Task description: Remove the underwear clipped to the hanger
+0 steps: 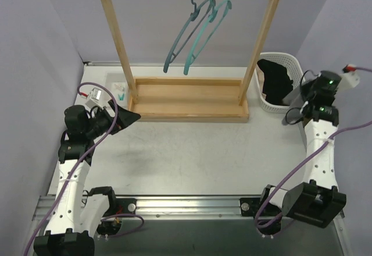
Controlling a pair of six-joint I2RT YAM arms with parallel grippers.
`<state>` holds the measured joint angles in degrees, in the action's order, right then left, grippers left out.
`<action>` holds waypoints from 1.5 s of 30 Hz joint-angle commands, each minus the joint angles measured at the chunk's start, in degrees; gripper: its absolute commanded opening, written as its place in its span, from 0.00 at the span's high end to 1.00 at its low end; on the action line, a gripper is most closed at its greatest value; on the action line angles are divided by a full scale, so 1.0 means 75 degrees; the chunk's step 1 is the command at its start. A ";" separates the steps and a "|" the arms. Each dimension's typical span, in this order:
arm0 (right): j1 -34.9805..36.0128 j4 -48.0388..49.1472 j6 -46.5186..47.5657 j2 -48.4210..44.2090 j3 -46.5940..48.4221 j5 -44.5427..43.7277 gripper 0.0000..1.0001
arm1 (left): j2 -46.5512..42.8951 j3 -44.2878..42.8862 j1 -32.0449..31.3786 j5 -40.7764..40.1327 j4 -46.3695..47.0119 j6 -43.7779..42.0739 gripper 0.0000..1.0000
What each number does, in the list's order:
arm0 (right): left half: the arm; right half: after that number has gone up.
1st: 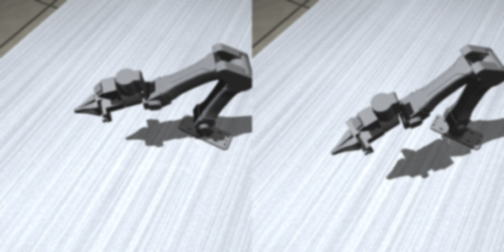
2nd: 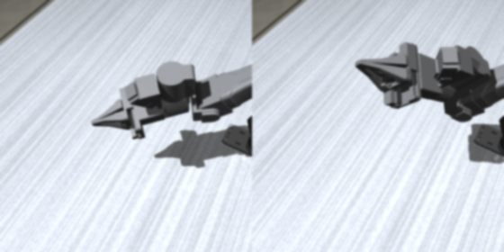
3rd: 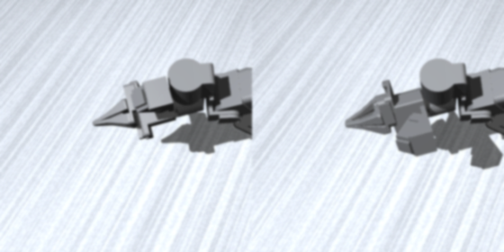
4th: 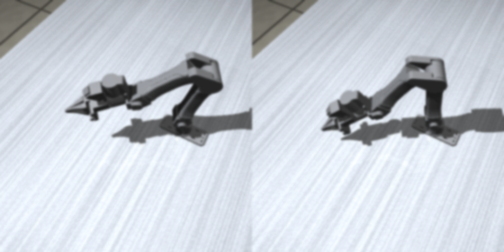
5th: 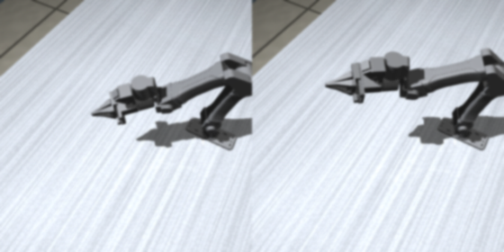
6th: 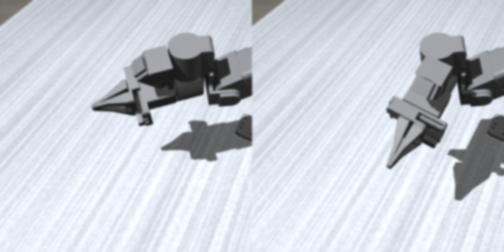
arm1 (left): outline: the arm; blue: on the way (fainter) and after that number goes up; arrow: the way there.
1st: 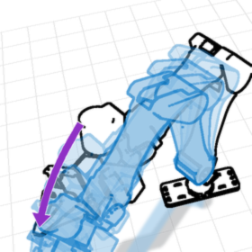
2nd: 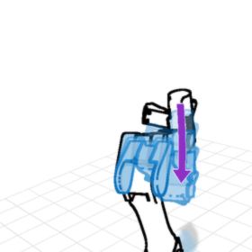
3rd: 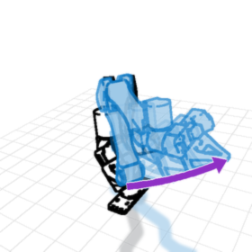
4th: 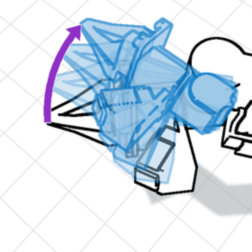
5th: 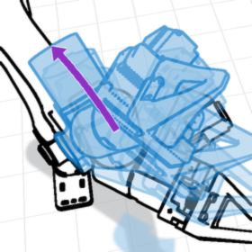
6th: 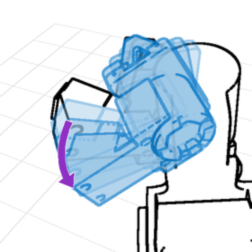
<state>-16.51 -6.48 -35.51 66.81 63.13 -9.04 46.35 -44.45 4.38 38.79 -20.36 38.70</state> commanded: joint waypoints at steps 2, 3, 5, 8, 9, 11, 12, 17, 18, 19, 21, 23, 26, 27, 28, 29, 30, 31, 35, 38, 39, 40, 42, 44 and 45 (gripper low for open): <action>-0.0505 0.0618 0.0153 0.1470 0.2114 0.1099 1.00 | -0.0015 -0.0273 -0.0057 0.0208 0.0430 -0.0085 0.06; -0.0529 0.0734 0.0106 0.1742 0.2605 0.1100 1.00 | -0.0016 -0.0273 -0.0069 0.0184 0.0406 -0.0120 0.06; -0.0552 0.0875 -0.0057 0.2559 0.2971 0.1158 1.00 | -0.0004 -0.0285 -0.0069 0.0219 0.0394 -0.0109 0.06; -0.0541 0.1215 -0.0082 0.3801 0.3884 0.1790 1.00 | 0.0055 -0.0297 -0.0080 0.0289 0.0406 -0.0132 0.06; -0.0540 0.1216 -0.0013 0.4086 0.4235 0.1837 1.00 | 0.0089 -0.0285 -0.0092 0.0290 0.0429 -0.0156 0.06; -0.0529 0.1297 0.0058 0.4787 0.4554 0.1709 1.00 | 0.0090 -0.0250 -0.0104 0.0266 0.0453 -0.0203 0.06; -0.0529 0.1332 0.0151 0.5012 0.4822 0.1697 1.00 | 0.0090 -0.0215 -0.0104 0.0266 0.0511 -0.0214 0.06; -0.0459 0.1333 0.0351 0.6349 0.5387 0.1954 0.98 | 0.0172 0.0019 -0.0104 0.0348 0.0815 -0.0145 0.06; -0.0412 0.1356 0.0363 0.6432 0.5375 0.2036 0.90 | 0.0183 0.0066 -0.0104 0.0360 0.0874 -0.0132 0.06; -0.0377 0.1426 0.0410 0.6514 0.5294 0.2095 0.79 | 0.0184 0.0090 -0.0104 0.0406 0.0944 -0.0086 0.06; -0.0330 0.1578 0.0445 0.6468 0.5188 0.2131 0.42 | 0.0207 0.0160 -0.0104 0.0512 0.1108 -0.0027 0.06; -0.0306 0.1614 0.0468 0.6199 0.5036 0.2177 0.18 | 0.0172 0.0172 -0.0092 0.0559 0.1168 -0.0015 0.06; -0.0306 0.1614 0.0515 0.5392 0.4651 0.2143 0.00 | 0.0137 0.0161 -0.0092 0.0676 0.1273 0.0020 0.06; -0.0306 0.1602 0.0515 0.5134 0.4498 0.2096 0.00 | 0.0125 0.0149 -0.0104 0.0700 0.1308 0.0055 0.06; -0.0306 0.1568 0.0527 0.4517 0.4334 0.2049 0.00 | 0.0113 0.0160 -0.0092 0.0781 0.1343 0.0090 0.06; -0.0306 0.1532 0.0481 0.4174 0.3799 0.2049 0.00 | 0.0102 0.0161 -0.0104 0.0875 0.1471 0.0125 0.06; -0.0294 0.1532 0.0492 0.3811 0.3503 0.2084 0.00 | 0.0090 0.0161 -0.0104 0.0910 0.1484 0.0172 0.06; -0.0271 0.1532 0.0469 0.3065 0.3141 0.2212 0.00 | 0.0078 0.0149 -0.0115 0.0922 0.1484 0.0184 0.06; 0.0032 0.1474 0.0492 0.1175 0.1347 0.2797 0.00 | -0.0004 0.0289 -0.0151 0.1214 0.1927 0.0394 0.06; 0.0372 0.1148 0.0655 -0.0174 0.0186 0.3361 0.00 | 0.0031 0.0418 -0.0256 0.1402 0.2174 0.0582 0.06; 0.0640 0.0913 0.0621 -0.0479 -0.0164 0.3326 0.00 | 0.0054 0.0430 -0.0268 0.1403 0.2164 0.0594 0.06; 0.0782 0.0899 0.0656 -0.1166 -0.0423 0.3361 0.00 | 0.0066 0.0430 -0.0291 0.1438 0.2117 0.0606 0.06; 0.1133 0.0421 0.0738 -0.1861 -0.0717 0.3654 0.00 | 0.0055 0.0442 -0.0291 0.1555 0.2164 0.0629 0.06; 0.1205 0.0114 0.0680 -0.2904 -0.1162 0.4246 0.00 | -0.0073 0.0442 -0.0315 0.1567 0.2129 0.0641 0.06; 0.1206 0.0056 0.0714 -0.3232 -0.1303 0.4542 0.00 | -0.0132 0.0488 -0.0338 0.1613 0.2175 0.0699 0.06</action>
<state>-7.79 -2.50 -31.29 49.21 55.66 17.61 47.03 -40.88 2.37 48.51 -7.81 43.07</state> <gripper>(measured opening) 0.994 0.938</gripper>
